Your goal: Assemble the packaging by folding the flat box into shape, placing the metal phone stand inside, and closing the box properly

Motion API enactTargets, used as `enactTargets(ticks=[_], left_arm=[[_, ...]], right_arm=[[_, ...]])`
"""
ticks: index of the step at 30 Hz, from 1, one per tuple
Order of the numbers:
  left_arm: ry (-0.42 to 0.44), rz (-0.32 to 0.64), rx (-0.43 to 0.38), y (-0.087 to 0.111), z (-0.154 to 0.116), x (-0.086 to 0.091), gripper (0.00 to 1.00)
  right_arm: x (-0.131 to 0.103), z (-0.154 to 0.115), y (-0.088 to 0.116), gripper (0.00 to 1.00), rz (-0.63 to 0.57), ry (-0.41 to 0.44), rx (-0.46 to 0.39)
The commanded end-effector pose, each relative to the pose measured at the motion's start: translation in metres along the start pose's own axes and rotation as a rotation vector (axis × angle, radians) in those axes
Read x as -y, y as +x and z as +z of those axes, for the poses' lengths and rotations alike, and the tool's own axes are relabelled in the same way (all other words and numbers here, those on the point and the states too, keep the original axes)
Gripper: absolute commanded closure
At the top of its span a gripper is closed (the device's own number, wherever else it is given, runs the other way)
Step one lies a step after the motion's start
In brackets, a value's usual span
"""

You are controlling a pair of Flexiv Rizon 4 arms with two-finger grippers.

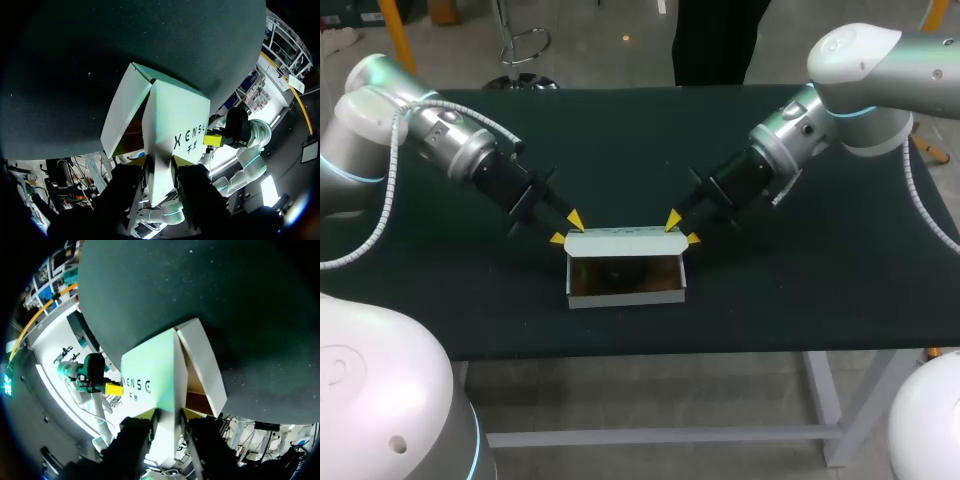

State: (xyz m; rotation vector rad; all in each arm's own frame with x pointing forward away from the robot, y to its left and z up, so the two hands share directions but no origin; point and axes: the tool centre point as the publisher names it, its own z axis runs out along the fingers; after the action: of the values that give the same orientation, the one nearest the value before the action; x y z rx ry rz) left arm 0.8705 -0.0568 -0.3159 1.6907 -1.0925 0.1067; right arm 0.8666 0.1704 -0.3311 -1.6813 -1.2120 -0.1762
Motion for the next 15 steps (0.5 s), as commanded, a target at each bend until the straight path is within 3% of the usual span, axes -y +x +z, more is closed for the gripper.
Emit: enactTargets(ticks=[1, 15], left_arm=[[0.017, -0.004, -0.005, 0.0013, 0.0071, -0.0043, 0.68], [0.026, -0.007, -0.011, -0.0027, 0.0119, -0.0030, 0.68]], right_arm=[[-0.0030, 0.0035, 0.0026, 0.65, 0.000, 0.009, 0.002], [-0.0037, 0.0050, -0.0024, 0.66, 0.008, 0.012, 0.001]])
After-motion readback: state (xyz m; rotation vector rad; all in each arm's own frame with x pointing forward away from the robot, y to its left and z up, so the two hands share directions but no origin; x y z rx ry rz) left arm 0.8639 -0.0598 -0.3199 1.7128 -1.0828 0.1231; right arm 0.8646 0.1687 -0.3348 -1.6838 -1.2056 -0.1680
